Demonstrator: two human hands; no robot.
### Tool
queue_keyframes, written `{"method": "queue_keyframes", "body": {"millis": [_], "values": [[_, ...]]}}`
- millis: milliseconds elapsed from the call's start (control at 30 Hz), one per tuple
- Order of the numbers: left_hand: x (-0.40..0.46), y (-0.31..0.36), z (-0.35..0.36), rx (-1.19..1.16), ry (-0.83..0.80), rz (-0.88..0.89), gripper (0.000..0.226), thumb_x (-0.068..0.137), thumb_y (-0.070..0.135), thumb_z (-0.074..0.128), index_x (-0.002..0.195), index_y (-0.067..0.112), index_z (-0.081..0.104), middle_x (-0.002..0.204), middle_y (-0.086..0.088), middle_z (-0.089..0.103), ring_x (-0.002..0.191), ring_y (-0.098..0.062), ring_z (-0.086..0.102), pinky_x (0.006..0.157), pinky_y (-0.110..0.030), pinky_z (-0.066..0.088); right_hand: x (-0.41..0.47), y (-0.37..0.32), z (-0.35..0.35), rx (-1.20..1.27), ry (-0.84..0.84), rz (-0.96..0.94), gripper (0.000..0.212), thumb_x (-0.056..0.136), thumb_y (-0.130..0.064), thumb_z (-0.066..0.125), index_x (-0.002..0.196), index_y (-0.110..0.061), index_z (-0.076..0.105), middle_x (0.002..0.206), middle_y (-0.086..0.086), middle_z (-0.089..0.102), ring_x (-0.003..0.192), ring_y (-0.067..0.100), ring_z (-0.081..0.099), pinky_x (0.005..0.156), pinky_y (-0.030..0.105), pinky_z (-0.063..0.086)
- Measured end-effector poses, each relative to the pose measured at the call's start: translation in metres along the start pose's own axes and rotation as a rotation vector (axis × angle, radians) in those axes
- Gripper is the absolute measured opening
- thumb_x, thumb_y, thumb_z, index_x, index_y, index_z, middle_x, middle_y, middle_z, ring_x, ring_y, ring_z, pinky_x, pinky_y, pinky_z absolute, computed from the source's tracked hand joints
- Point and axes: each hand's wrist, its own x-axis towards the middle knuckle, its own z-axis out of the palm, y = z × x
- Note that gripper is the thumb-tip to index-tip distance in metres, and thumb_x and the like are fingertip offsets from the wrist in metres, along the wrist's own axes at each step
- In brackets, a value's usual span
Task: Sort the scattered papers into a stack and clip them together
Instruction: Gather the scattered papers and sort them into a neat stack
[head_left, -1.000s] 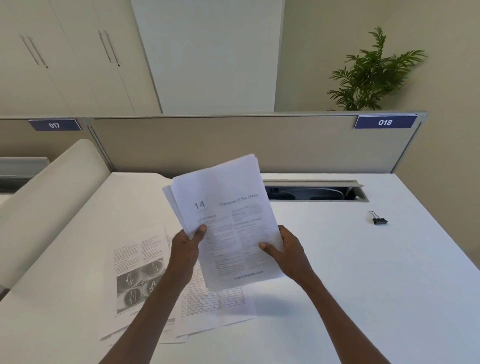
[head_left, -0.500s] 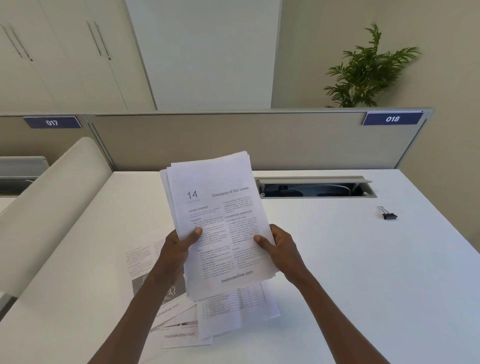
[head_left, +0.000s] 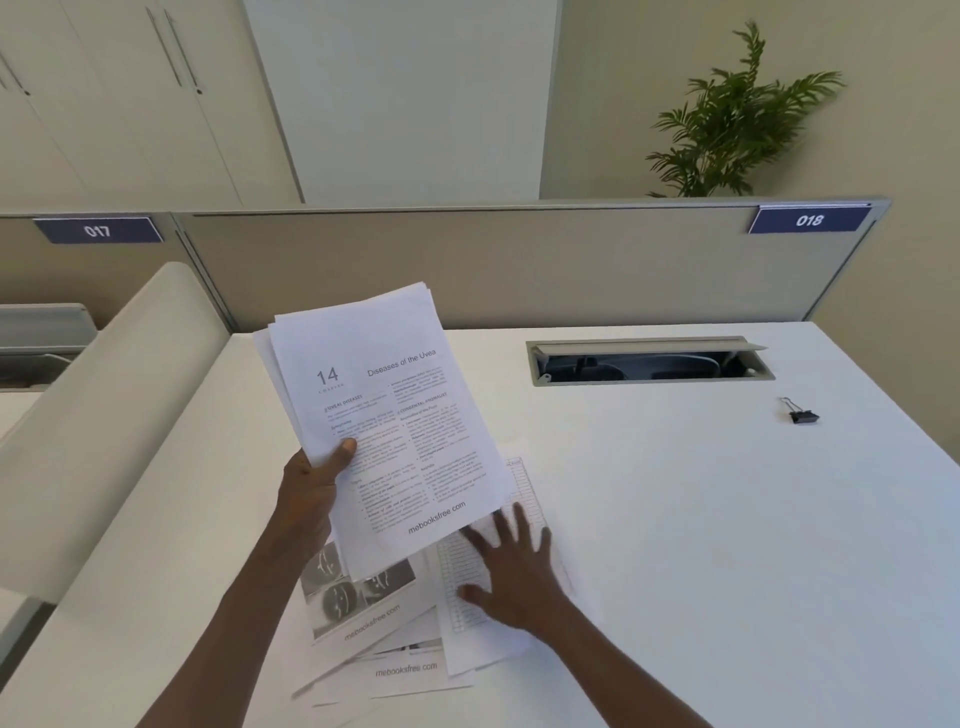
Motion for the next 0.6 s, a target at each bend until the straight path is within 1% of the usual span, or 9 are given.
{"method": "queue_keyframes", "body": {"millis": [67, 133, 267, 400, 433, 467, 533, 600], "values": [[0.002, 0.000, -0.002, 0.008, -0.001, -0.004, 0.020, 0.094, 0.005, 0.058, 0.109, 0.015, 0.069, 0.102, 0.000, 0.078, 0.087, -0.022, 0.075, 0.069, -0.034, 0.062, 0.003, -0.013, 0.012, -0.066, -0.066, -0.124, 0.083, 0.080, -0.074, 0.041, 0.149, -0.050, 0.001, 0.160, 0.005, -0.020, 0.144, 0.041, -0.025, 0.104, 0.076, -0.011], [0.003, -0.002, -0.005, 0.007, -0.003, -0.010, 0.020, 0.094, 0.005, 0.058, 0.108, 0.016, 0.069, 0.104, -0.002, 0.077, 0.088, -0.024, 0.074, 0.071, -0.037, 0.062, 0.005, -0.017, 0.027, -0.081, -0.104, -0.155, 0.083, 0.079, -0.075, 0.042, 0.148, -0.053, 0.001, 0.157, 0.002, -0.026, 0.142, 0.043, -0.027, 0.100, 0.078, -0.016], [0.004, -0.002, -0.008, 0.005, 0.002, -0.013, 0.020, 0.095, 0.006, 0.058, 0.109, 0.015, 0.069, 0.104, -0.002, 0.077, 0.088, -0.023, 0.075, 0.073, -0.037, 0.062, 0.007, -0.005, 0.033, -0.085, -0.135, -0.082, 0.088, 0.069, -0.082, 0.032, 0.146, -0.057, -0.001, 0.161, 0.000, -0.023, 0.144, 0.042, -0.026, 0.100, 0.080, -0.014], [0.006, -0.003, -0.011, -0.005, 0.011, -0.015, 0.022, 0.094, 0.006, 0.059, 0.112, 0.015, 0.068, 0.105, -0.001, 0.077, 0.089, -0.022, 0.075, 0.074, -0.037, 0.062, 0.004, 0.018, 0.015, -0.079, -0.169, -0.017, 0.102, 0.054, -0.092, 0.031, 0.145, -0.058, 0.000, 0.161, -0.002, -0.023, 0.142, 0.038, -0.029, 0.100, 0.078, -0.012], [0.007, -0.004, -0.011, -0.006, 0.011, -0.017, 0.023, 0.094, 0.006, 0.059, 0.113, 0.014, 0.068, 0.106, -0.001, 0.077, 0.089, -0.022, 0.075, 0.073, -0.036, 0.062, 0.002, 0.025, 0.012, -0.081, -0.179, -0.001, 0.099, 0.057, -0.091, 0.033, 0.145, -0.058, 0.001, 0.161, -0.002, -0.023, 0.143, 0.038, -0.029, 0.101, 0.078, -0.012], [0.007, -0.005, -0.011, -0.008, 0.011, -0.019, 0.023, 0.094, 0.006, 0.059, 0.114, 0.014, 0.067, 0.105, -0.001, 0.077, 0.089, -0.022, 0.075, 0.072, -0.036, 0.063, 0.000, 0.033, 0.008, -0.083, -0.185, 0.010, 0.094, 0.065, -0.088, 0.040, 0.145, -0.058, 0.002, 0.161, -0.002, -0.023, 0.144, 0.039, -0.027, 0.101, 0.078, -0.012], [0.006, -0.006, -0.010, -0.013, 0.008, -0.019, 0.024, 0.094, 0.005, 0.059, 0.115, 0.014, 0.066, 0.103, 0.000, 0.078, 0.087, -0.021, 0.075, 0.070, -0.035, 0.062, -0.005, 0.050, 0.003, -0.077, -0.183, 0.028, 0.085, 0.077, -0.077, 0.050, 0.146, -0.058, 0.004, 0.161, -0.001, -0.022, 0.144, 0.040, -0.025, 0.102, 0.077, -0.011], [0.006, -0.008, -0.008, -0.002, 0.004, -0.020, 0.024, 0.094, 0.006, 0.059, 0.115, 0.014, 0.066, 0.103, 0.001, 0.078, 0.088, -0.021, 0.075, 0.069, -0.035, 0.062, -0.010, 0.065, -0.003, -0.072, -0.182, 0.051, 0.084, 0.079, -0.072, 0.054, 0.146, -0.058, 0.005, 0.161, -0.002, -0.022, 0.145, 0.039, -0.024, 0.103, 0.076, -0.011]]}}
